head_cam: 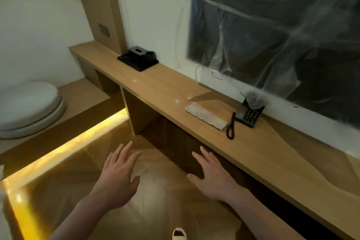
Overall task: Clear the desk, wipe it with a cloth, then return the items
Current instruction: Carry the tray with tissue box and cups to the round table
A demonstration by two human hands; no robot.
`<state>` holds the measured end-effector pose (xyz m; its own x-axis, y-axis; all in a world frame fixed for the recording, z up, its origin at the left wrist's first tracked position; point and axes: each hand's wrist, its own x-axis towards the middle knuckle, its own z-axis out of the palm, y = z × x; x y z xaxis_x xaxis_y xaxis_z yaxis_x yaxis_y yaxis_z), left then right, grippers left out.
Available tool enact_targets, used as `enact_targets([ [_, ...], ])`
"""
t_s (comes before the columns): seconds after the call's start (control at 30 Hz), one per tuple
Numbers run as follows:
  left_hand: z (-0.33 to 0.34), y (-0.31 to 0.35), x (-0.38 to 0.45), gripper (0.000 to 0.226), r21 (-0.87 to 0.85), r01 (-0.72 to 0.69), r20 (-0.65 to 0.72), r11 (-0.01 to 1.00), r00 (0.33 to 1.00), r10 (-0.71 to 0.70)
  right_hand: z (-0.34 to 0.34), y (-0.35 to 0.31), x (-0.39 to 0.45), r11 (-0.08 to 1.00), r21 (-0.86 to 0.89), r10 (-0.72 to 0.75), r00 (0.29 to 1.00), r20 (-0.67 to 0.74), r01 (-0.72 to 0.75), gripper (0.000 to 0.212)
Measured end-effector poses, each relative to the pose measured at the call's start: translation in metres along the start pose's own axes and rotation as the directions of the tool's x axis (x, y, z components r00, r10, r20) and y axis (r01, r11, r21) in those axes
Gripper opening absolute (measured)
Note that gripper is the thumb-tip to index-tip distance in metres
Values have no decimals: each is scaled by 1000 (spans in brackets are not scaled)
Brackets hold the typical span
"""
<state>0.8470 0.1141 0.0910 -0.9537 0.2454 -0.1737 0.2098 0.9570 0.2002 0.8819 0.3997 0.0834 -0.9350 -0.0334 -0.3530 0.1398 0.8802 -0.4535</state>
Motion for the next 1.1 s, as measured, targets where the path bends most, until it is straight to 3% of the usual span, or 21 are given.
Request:
enact_targets([
  [0.13,-22,-7,58,77,-38,77,28,996,997,-76,-37,-13,64,1000,15,-12,995,101,10,77],
  [0.5,-50,-82,171,77,-86,213,-4,973,977,-214,-84,-85,222,994,-25,-104,982,160,109,79],
  [0.8,-83,-209,283,72,-93,212,-11,973,977,-214,-72,-170,354,995,-32,-87,990,115,91,79],
  [1.1,-128,-320,378,70,-42,113,9,993,994,-113,-62,-258,452,1000,29,-9,995,96,6,78],
])
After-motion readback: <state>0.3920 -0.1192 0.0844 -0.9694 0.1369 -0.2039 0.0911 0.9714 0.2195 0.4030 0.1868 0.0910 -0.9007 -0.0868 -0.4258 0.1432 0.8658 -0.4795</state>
